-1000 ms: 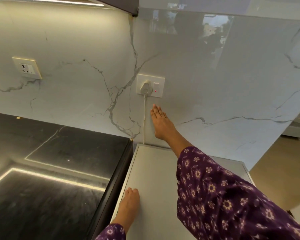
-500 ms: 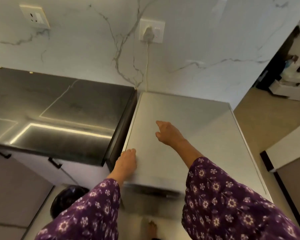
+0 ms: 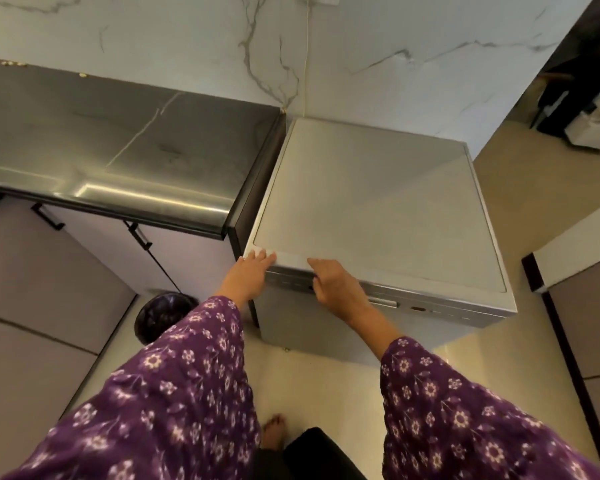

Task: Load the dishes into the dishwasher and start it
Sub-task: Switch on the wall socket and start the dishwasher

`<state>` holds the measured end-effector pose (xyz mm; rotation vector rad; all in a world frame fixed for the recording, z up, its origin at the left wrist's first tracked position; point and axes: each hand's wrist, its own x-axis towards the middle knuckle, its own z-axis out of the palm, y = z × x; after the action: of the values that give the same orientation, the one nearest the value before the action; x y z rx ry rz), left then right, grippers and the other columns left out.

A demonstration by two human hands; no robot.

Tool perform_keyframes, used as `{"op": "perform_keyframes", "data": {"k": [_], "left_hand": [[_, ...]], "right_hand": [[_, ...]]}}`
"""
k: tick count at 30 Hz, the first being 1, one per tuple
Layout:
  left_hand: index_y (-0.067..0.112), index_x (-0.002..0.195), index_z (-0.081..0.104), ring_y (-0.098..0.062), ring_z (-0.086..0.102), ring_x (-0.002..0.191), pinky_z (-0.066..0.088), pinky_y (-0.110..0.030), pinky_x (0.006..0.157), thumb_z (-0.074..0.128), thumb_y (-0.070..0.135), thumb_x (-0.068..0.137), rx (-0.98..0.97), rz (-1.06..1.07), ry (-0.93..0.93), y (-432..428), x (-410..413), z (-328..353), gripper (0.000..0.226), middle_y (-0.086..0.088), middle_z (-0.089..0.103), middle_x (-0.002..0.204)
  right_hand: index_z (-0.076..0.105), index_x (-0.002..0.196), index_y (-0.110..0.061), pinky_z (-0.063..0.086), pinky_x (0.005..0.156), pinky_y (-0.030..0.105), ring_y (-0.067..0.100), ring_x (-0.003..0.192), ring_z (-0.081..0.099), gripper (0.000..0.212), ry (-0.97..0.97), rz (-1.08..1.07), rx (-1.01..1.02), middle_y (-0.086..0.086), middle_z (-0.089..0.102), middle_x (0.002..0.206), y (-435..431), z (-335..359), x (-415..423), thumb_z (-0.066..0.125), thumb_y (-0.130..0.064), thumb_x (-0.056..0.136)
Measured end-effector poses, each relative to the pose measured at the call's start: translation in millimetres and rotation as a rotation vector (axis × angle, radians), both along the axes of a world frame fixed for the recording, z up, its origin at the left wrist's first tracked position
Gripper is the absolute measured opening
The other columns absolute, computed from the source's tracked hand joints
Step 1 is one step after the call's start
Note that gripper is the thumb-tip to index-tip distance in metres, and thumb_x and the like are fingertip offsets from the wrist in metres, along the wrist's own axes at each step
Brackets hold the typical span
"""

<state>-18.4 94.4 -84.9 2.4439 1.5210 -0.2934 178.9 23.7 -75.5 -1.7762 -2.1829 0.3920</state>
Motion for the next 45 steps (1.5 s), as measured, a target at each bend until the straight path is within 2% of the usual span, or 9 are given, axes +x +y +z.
{"op": "perform_keyframes", "data": {"k": [2, 4, 7, 11, 18, 24, 31, 38, 45], "left_hand": [[0.013, 0.152, 0.008, -0.031, 0.014, 0.144, 0.018, -0.045, 0.117, 0.041, -0.004, 0.092, -0.026, 0.009, 0.016, -1, 5, 1, 0.072, -0.013, 0.010, 0.158], [0.013, 0.153, 0.004, -0.033, 0.012, 0.145, 0.019, -0.043, 0.117, 0.042, -0.005, 0.091, -0.040, 0.032, 0.020, -3, 10, 1, 0.074, -0.015, 0.006, 0.159], [0.012, 0.152, 0.000, -0.035, 0.009, 0.145, 0.020, -0.042, 0.116, 0.044, -0.004, 0.092, -0.026, 0.072, 0.044, -11, 13, -4, 0.077, -0.016, 0.002, 0.159], [0.013, 0.152, -0.002, -0.034, 0.009, 0.145, 0.022, -0.042, 0.116, 0.045, -0.004, 0.091, 0.000, 0.052, 0.062, -13, 10, -7, 0.079, -0.016, 0.001, 0.158], [0.018, 0.152, -0.002, -0.033, 0.021, 0.142, 0.022, -0.045, 0.116, 0.052, -0.004, 0.088, 0.003, -0.011, 0.077, -1, 0, -9, 0.087, -0.013, 0.005, 0.159], [0.024, 0.152, -0.007, -0.028, 0.005, 0.147, 0.014, -0.044, 0.119, 0.048, -0.012, 0.087, -0.022, 0.027, -0.017, -3, -6, -17, 0.092, -0.006, -0.005, 0.160], [0.024, 0.152, -0.007, -0.026, -0.001, 0.147, 0.012, -0.042, 0.120, 0.044, -0.012, 0.089, -0.005, 0.038, -0.098, -6, -10, -23, 0.089, -0.004, -0.008, 0.160], [0.027, 0.152, -0.007, -0.025, -0.002, 0.147, 0.011, -0.041, 0.118, 0.043, -0.015, 0.087, 0.006, 0.036, -0.143, -6, -13, -28, 0.092, -0.002, -0.008, 0.160], [0.026, 0.152, -0.008, -0.024, -0.006, 0.147, 0.011, -0.043, 0.119, 0.044, -0.015, 0.086, -0.026, 0.039, -0.171, -6, -14, -32, 0.093, -0.003, -0.011, 0.160]], "right_hand": [[0.037, 0.143, -0.002, 0.042, 0.102, 0.041, 0.032, 0.125, 0.045, 0.053, -0.066, 0.067, -0.073, 0.019, 0.050, 0.134, -18, -20, -4, 0.044, -0.002, 0.090], [0.023, 0.149, -0.007, 0.046, 0.093, 0.043, 0.034, 0.122, 0.044, 0.063, -0.151, 0.099, -0.205, 0.018, 0.047, 0.134, -32, -37, -10, 0.041, 0.001, 0.089], [0.001, 0.152, -0.019, 0.044, 0.071, 0.039, 0.035, 0.104, 0.051, 0.081, -0.255, 0.103, -0.365, 0.018, 0.052, 0.117, -45, -59, -22, 0.044, 0.003, 0.087], [-0.013, 0.150, -0.027, 0.042, 0.062, 0.036, 0.032, 0.098, 0.053, 0.091, -0.389, 0.136, -0.396, 0.017, 0.060, 0.103, -38, -74, -42, 0.047, 0.002, 0.088], [-0.010, 0.151, -0.026, 0.040, 0.067, 0.033, 0.030, 0.102, 0.057, 0.080, -0.496, 0.107, -0.299, 0.017, 0.063, 0.106, 4, -82, -74, 0.045, -0.010, 0.095], [-0.015, 0.150, -0.021, 0.044, 0.083, 0.035, 0.032, 0.111, 0.053, 0.081, -0.553, 0.005, -0.357, 0.020, 0.055, 0.126, 14, -106, -89, 0.046, -0.016, 0.096], [-0.018, 0.149, -0.019, 0.045, 0.085, 0.038, 0.034, 0.108, 0.054, 0.092, -0.521, -0.113, -0.341, 0.021, 0.056, 0.120, 10, -126, -104, 0.054, -0.017, 0.091], [-0.016, 0.149, -0.015, 0.045, 0.091, 0.041, 0.035, 0.108, 0.054, 0.085, -0.487, -0.173, -0.269, 0.020, 0.057, 0.119, 4, -129, -113, 0.049, -0.015, 0.094], [-0.017, 0.149, -0.018, 0.044, 0.077, 0.034, 0.028, 0.100, 0.057, 0.088, -0.506, -0.209, -0.340, 0.015, 0.058, 0.117, 11, -125, -121, 0.051, -0.015, 0.093]]}}
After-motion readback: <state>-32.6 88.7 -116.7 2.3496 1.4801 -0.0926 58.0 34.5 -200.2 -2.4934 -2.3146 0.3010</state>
